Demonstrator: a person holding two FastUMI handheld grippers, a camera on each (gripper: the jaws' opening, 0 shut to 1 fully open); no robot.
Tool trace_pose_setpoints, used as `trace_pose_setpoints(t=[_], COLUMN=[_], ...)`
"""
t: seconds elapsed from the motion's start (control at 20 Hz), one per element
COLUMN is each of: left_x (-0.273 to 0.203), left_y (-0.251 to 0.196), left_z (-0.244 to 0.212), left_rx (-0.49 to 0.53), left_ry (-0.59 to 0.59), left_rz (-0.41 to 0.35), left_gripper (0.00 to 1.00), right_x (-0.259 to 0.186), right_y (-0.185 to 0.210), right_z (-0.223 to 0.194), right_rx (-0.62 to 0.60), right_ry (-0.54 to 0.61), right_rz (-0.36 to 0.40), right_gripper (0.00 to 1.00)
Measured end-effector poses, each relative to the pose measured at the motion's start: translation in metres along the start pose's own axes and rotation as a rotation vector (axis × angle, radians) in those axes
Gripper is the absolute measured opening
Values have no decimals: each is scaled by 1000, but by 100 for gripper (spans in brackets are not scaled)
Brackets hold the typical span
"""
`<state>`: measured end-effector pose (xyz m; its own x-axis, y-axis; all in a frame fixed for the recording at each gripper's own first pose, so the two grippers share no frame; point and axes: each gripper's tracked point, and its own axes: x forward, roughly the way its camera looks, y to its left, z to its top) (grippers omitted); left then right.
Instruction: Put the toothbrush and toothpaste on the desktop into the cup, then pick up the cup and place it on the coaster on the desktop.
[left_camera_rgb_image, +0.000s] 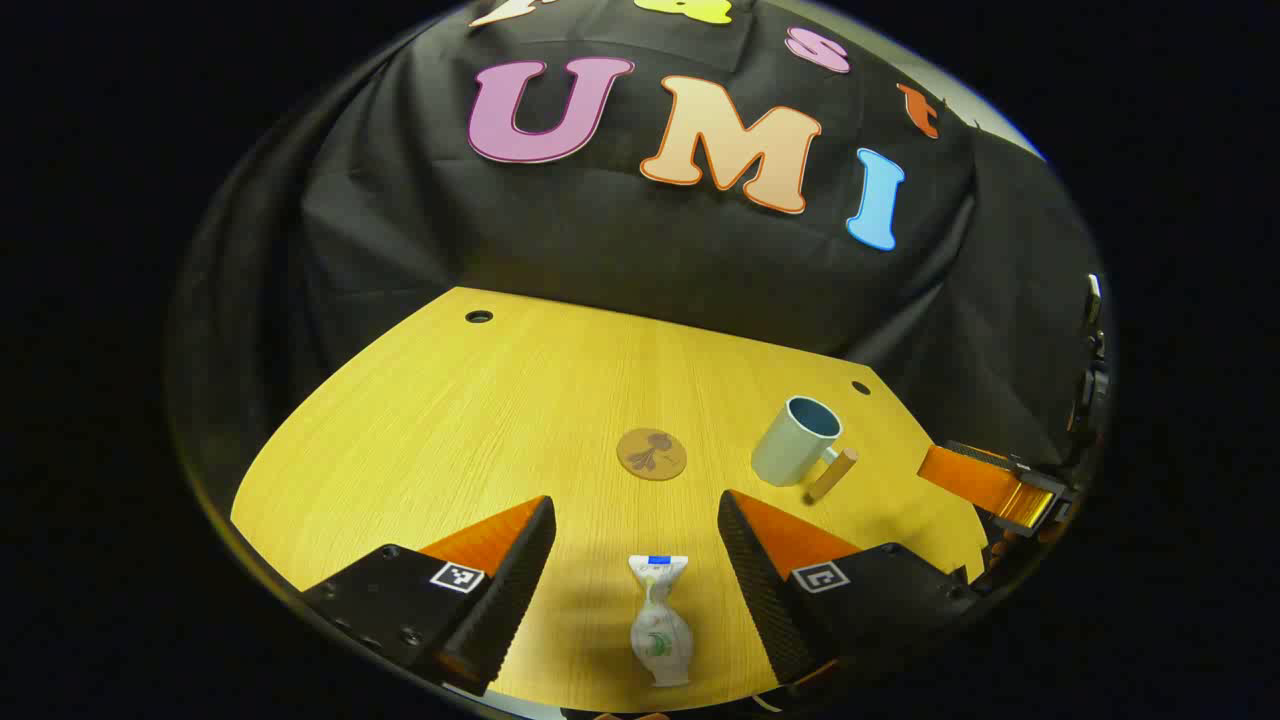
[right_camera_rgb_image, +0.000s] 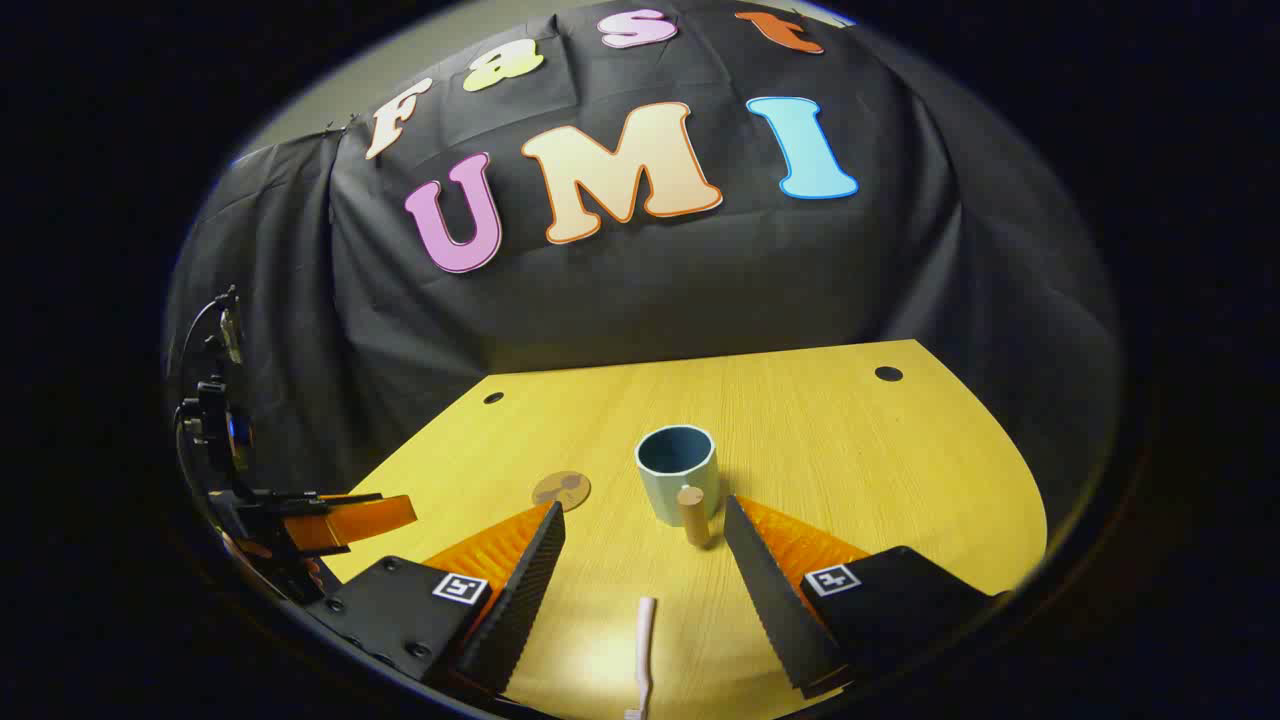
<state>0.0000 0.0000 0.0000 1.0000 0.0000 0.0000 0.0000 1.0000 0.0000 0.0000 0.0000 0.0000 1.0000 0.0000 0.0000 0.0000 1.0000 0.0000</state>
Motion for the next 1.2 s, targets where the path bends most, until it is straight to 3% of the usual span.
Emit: trace_pose_setpoints(t=[0.4,0.45,0.55,0.6,0.65,0.8,1.0,1.05,1.1,1.15,1.2], left_x=[-5,-6,-7,-7,-7,-7,-12,-13,-15,-16,-18], left_y=[5,6,8,8,9,12,20,24,27,29,33], left_z=[-16,-18,-19,-19,-20,-22,-27,-29,-32,-35,-36], left_rx=[-23,-23,-24,-24,-24,-20,-28,-31,-36,-42,-48], left_ry=[43,49,50,52,54,59,71,73,78,84,88], left_rz=[-3,0,3,4,6,17,43,56,64,74,84], left_gripper=[95,95,95,95,95,95,95,94,95,95,95], right_x=[-1,-1,-2,-3,-2,-1,6,8,10,13,15], right_y=[2,4,6,5,6,8,7,9,10,12,12], right_z=[-26,-28,-33,-34,-37,-46,-71,-80,-89,-100,-106], right_rx=[6,7,7,4,2,-1,-31,-40,-47,-57,-69], right_ry=[81,94,112,116,124,166,271,312,359,405,443], right_rz=[-10,-8,-3,-2,-2,-2,-6,0,8,15,19], right_gripper=[99,94,99,94,99,99,99,94,99,94,99])
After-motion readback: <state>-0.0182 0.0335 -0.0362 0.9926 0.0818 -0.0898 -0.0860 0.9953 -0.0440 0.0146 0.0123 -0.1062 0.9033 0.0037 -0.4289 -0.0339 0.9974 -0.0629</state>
